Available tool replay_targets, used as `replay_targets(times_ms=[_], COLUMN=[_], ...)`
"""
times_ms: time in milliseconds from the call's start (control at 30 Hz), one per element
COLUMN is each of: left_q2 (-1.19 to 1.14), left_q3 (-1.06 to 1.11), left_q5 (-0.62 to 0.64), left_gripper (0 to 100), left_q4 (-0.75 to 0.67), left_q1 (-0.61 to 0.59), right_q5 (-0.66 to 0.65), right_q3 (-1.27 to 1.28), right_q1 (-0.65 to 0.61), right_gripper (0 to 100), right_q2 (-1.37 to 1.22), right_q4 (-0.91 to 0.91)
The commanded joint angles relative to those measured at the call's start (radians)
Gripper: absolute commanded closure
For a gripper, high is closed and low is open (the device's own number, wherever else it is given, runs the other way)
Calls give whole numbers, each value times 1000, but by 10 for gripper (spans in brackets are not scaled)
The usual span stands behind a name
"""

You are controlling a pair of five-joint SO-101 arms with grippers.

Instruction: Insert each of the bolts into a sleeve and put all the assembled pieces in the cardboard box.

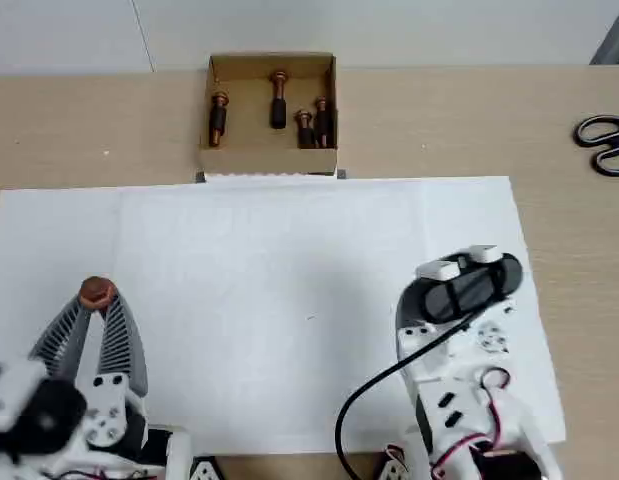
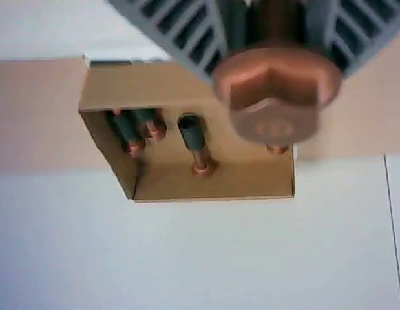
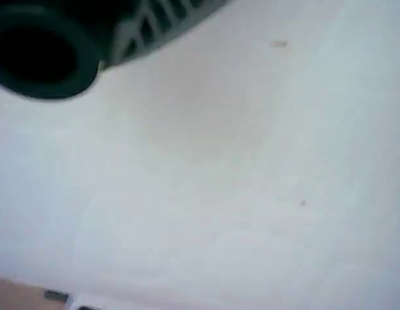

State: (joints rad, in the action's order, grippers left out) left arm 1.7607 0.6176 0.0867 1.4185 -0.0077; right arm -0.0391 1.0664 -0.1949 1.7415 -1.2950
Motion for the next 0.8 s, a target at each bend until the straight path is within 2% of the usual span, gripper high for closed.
replay_targets(times_ms=[0, 133, 300, 400, 533, 767], left_q2=[63, 52, 55, 55, 55, 55], left_q3=[139, 196, 335, 469, 628, 785], left_q5=[9, 132, 203, 204, 207, 209], left_gripper=[995, 995, 995, 995, 995, 995], left_q4=[-77, -152, -201, -255, -344, -503], left_q1=[-18, -32, -23, -9, 91, 304], right_q5=[-11, -3, -11, -34, -91, -149], right_q3=[140, 241, 377, 439, 499, 511], right_q1=[-47, -173, -255, -297, -374, -506], right_gripper=[996, 996, 996, 996, 996, 996], right_q2=[76, 70, 73, 73, 73, 73], right_q4=[111, 163, 344, 414, 438, 499])
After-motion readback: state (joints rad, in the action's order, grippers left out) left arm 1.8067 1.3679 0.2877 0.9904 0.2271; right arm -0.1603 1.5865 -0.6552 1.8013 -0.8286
